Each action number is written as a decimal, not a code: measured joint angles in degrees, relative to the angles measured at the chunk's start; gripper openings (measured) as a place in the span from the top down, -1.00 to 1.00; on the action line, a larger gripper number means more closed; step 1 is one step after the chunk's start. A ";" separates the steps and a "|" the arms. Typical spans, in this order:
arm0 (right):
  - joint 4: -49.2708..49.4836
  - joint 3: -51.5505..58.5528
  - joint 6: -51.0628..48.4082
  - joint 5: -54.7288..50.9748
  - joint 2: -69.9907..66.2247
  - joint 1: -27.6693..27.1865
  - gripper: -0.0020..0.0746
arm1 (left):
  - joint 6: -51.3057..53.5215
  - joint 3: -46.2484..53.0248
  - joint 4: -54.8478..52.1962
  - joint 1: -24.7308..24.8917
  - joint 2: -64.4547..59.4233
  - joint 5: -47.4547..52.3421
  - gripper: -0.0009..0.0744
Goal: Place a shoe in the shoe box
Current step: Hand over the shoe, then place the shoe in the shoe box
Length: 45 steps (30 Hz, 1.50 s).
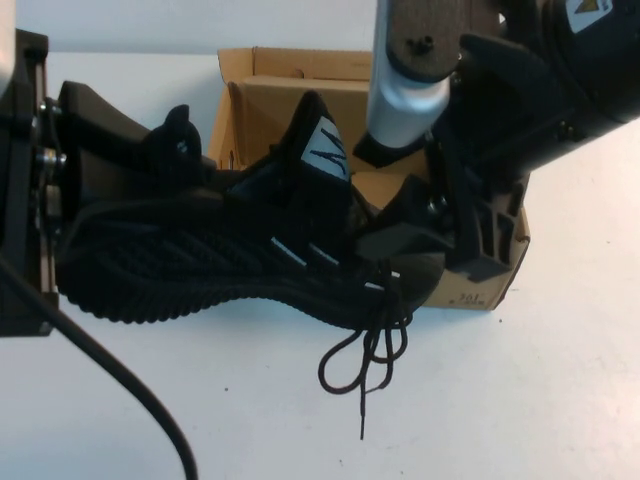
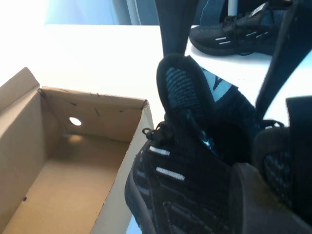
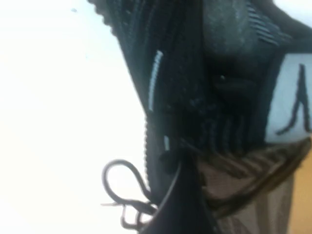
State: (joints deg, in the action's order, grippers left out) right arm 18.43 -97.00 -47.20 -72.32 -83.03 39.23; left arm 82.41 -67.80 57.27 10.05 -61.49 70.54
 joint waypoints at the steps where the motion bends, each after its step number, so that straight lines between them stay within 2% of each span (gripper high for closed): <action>1: 0.63 0.00 0.00 0.00 -0.10 0.00 -0.36 | 0.00 0.00 0.00 0.00 0.00 0.00 0.73; 6: 4.95 0.00 -0.83 0.00 -0.88 0.00 -0.36 | 0.65 0.00 0.55 0.00 0.00 0.08 0.73; 15: 6.25 0.04 -1.35 0.07 -5.24 0.00 -0.36 | 1.50 0.00 1.55 -0.32 0.00 0.52 0.74; 17: 6.55 0.04 -1.35 0.13 -5.77 0.00 -0.30 | 1.50 0.00 1.55 -0.32 0.00 0.61 0.74; 20: 6.66 0.13 -1.82 0.22 -5.98 0.00 0.01 | 1.62 0.00 1.55 -0.32 0.00 0.61 0.74; 24: 6.66 0.13 -2.99 0.22 -5.98 -0.08 0.68 | 1.74 0.00 1.79 -0.32 0.00 0.61 0.75; 26: 6.66 0.13 -3.34 0.22 -5.98 -0.08 0.82 | 1.74 0.00 1.79 -0.32 0.00 0.61 0.75; 30: 6.66 0.13 -3.60 0.22 -5.98 -0.08 0.90 | 1.74 0.00 1.79 -0.32 0.00 0.25 0.75; 38: 5.42 -0.91 -3.60 0.57 -6.20 -0.08 0.91 | -1.66 0.00 1.07 -0.32 0.00 -2.50 0.74; 39: 5.06 -1.57 -3.60 0.57 -6.31 -0.08 0.91 | -2.41 0.00 0.97 -0.32 0.00 -3.08 0.69; 41: 4.36 -2.98 -3.60 0.18 -6.41 -0.08 0.91 | -3.55 -0.11 0.97 -0.32 0.10 -4.19 0.45; 43: 3.47 -4.27 -3.60 -0.07 -6.46 -0.08 0.91 | -4.83 -0.34 1.48 -0.32 0.11 -5.23 0.09; 45: 1.98 -5.33 -3.13 -0.32 -6.46 -0.08 0.91 | -6.29 -0.34 2.18 -0.32 0.11 -6.42 -0.35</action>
State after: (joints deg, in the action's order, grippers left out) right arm 20.41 -102.33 -50.33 -72.64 -89.49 39.15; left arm 76.12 -68.15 59.45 9.73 -61.39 64.12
